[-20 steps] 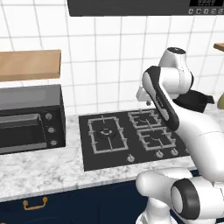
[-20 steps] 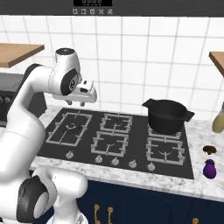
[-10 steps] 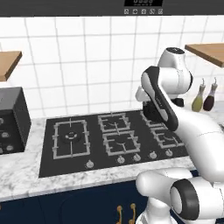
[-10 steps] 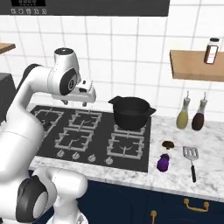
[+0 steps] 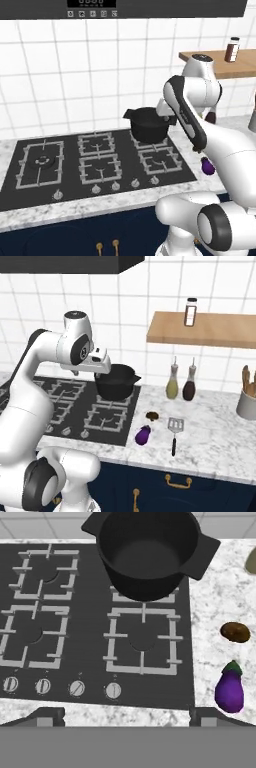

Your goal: Put the eggplant and mushroom in the pot. Retrieve the spatula and lightly stir the vegetables in the pot.

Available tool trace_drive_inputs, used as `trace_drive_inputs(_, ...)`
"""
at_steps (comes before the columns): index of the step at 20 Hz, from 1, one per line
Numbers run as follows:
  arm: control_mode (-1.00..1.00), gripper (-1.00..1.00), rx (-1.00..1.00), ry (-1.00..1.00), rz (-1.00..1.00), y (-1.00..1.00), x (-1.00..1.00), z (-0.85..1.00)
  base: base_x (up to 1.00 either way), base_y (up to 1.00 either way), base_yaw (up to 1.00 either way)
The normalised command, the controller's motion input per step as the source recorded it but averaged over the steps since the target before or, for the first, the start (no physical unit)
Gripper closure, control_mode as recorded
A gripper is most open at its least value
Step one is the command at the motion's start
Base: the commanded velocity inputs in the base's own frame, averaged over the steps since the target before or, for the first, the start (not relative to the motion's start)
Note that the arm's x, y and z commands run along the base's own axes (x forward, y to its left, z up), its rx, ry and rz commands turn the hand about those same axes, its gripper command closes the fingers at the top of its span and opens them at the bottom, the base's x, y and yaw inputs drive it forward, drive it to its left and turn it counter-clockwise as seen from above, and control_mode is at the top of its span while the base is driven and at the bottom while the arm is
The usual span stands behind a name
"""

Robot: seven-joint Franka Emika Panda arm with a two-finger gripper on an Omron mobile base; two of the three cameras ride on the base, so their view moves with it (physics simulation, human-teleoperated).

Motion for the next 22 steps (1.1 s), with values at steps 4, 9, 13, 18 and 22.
trace_drive_inputs(4,1.00,-1.00,0.00,0.00,0.00,0.00,0.00,0.00,0.02,-0.32,-0.09)
trace_drive_inputs(9,1.00,-1.00,0.00,0.00,0.00,0.00,0.00,0.00,0.34,-0.02,-0.15)
trace_drive_inputs(13,1.00,-1.00,0.00,0.00,0.00,0.00,0.00,0.00,0.53,0.00,-0.14)
trace_drive_inputs(18,1.00,-1.00,0.00,0.00,0.00,0.00,0.00,0.00,0.68,0.00,-0.10)
trace_drive_inputs(22,1.00,-1.00,0.00,0.00,0.00,0.00,0.00,0.00,0.22,-0.04,-0.01)
